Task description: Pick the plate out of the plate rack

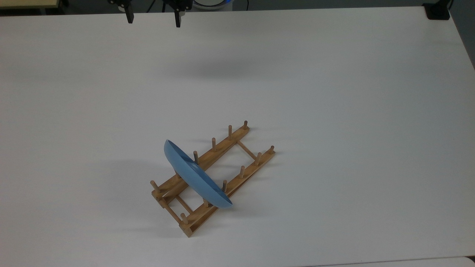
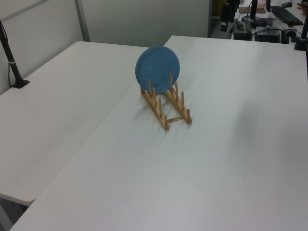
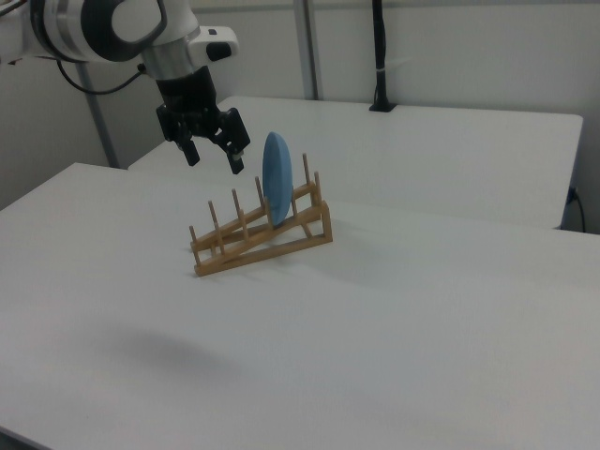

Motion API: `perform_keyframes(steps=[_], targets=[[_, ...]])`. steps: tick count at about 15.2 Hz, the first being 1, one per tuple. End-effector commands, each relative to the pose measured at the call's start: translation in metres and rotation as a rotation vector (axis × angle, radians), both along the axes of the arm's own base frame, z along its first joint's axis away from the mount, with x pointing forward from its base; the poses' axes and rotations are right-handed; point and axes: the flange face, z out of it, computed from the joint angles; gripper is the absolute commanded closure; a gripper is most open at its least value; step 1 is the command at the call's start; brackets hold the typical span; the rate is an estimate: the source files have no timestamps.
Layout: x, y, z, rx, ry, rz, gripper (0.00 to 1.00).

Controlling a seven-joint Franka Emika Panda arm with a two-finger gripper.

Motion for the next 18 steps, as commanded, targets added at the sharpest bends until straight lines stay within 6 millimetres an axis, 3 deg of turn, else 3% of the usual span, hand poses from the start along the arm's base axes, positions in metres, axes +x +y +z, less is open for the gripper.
perform_keyframes(steps=[1, 11, 18], targets=[[-0.011, 0.004, 0.003, 0.027, 0.025, 0.015, 0.0], [-0.011, 0.004, 0.004, 0.021, 0.024, 0.049, 0.0], [0.001, -0.002, 0.0, -0.053, -0.005, 0.322, 0.0]])
